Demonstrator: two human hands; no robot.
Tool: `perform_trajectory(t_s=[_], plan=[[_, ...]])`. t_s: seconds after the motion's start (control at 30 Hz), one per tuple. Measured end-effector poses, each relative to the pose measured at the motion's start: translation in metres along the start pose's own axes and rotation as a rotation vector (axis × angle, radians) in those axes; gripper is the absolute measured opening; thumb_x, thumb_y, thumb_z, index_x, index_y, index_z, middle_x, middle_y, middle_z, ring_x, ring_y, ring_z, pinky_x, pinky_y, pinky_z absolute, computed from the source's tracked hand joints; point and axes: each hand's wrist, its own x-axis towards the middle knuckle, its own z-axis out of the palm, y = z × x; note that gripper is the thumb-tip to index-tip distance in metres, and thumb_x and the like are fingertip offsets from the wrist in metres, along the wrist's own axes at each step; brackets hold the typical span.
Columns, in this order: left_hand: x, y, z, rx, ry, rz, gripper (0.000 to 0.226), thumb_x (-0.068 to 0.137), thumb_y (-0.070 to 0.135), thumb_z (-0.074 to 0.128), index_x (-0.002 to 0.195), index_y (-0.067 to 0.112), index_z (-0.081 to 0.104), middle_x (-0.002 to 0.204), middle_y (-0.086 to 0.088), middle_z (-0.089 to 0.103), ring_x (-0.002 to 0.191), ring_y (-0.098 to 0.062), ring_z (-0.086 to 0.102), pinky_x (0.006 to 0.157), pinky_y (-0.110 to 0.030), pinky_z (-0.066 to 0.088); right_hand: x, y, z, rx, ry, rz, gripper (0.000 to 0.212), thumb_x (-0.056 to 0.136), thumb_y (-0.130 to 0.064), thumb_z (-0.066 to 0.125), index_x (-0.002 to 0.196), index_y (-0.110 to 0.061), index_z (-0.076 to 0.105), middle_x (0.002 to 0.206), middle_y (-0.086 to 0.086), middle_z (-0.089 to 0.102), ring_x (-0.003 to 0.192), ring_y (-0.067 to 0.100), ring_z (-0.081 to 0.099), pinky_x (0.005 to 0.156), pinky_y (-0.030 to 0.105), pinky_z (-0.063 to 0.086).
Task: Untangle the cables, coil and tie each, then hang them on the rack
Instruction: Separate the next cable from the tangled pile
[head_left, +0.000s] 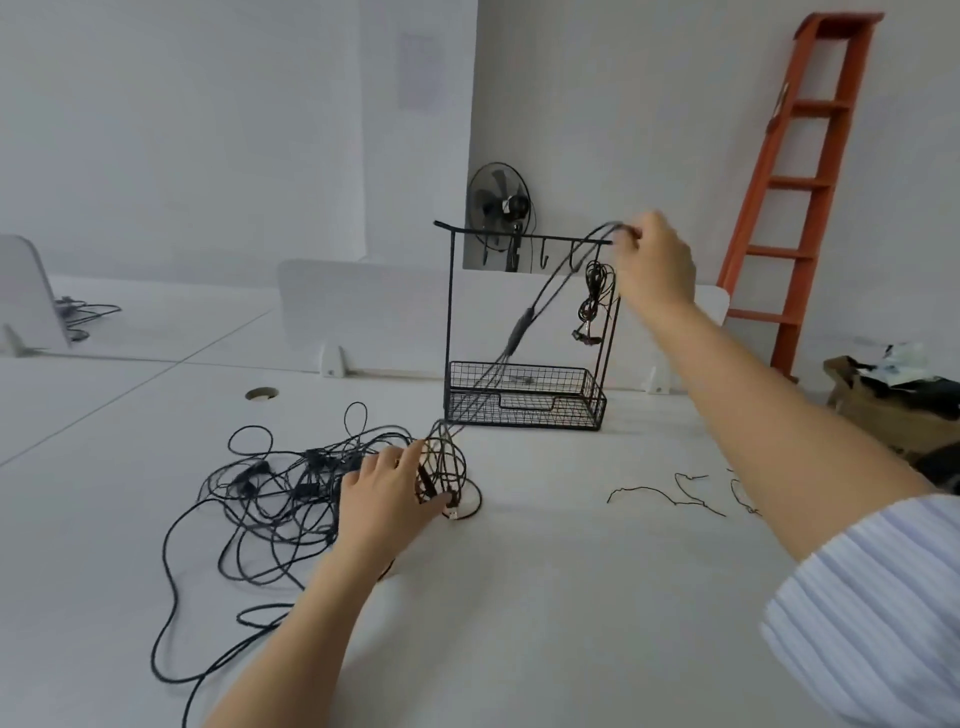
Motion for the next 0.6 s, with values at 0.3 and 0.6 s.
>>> perform_trajectory(t_s=[0.3, 0.6], plan=[[0.003, -0.008, -0.006, -0.285, 0.226, -0.038, 0.030, 0.091, 0.021, 0.054, 0.120, 0.012, 0.059, 0.114, -0.007, 0.062, 0.107, -0.028, 0.055, 0.077, -0.033, 0.042, 0.027, -0.025, -0.059, 1.731, 0.060, 0.525, 0.023, 0.094, -0.005, 0.019, 0.080, -0.006, 0.037, 0.043, 0.015, 0.058, 0.028, 0.018, 0.051, 0.032, 0.014, 0.034], [-0.001, -0.001, -0.008, -0.341, 0.158, 0.021, 0.025, 0.094, 0.015, 0.045, 0.111, 0.018, 0.063, 0.083, -0.004, 0.068, 0.087, -0.028, 0.060, 0.071, -0.033, 0.044, -0.063, 0.030, -0.023, -0.110, -0.627, -0.099, 0.032, 0.095, -0.033, 0.026, 0.108, -0.027, 0.055, 0.066, 0.003, 0.065, 0.061, 0.006, 0.058, 0.060, 0.022, 0.041]])
